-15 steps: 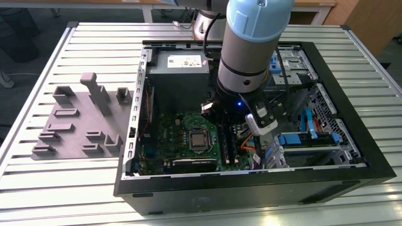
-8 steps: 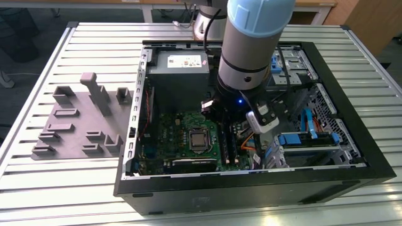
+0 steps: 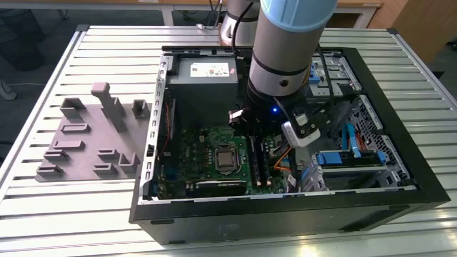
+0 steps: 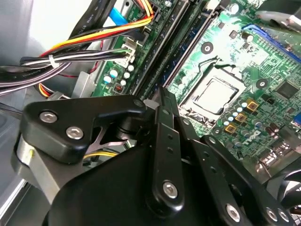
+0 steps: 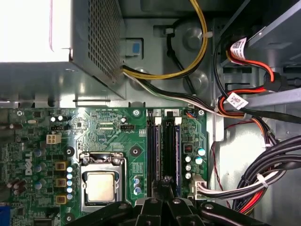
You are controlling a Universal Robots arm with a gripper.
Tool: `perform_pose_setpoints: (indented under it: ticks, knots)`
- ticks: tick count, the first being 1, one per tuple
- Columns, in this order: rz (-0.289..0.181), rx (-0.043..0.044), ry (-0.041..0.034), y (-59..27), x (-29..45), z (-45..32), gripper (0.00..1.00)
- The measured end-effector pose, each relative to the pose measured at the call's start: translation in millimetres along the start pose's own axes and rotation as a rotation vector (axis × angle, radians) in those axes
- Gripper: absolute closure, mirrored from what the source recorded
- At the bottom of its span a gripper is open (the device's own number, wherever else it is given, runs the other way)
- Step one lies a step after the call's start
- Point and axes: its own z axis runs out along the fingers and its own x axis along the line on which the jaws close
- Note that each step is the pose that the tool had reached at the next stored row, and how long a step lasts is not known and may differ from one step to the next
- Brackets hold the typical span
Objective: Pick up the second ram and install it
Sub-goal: 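Press down the second ram until it locks into place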
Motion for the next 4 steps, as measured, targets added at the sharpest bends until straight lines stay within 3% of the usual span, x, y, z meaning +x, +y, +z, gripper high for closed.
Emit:
perform_pose_setpoints:
  ticks: [4]
  knots:
    - [0.0, 0.0, 0.0, 0.0, 0.0, -0.1, 0.89]
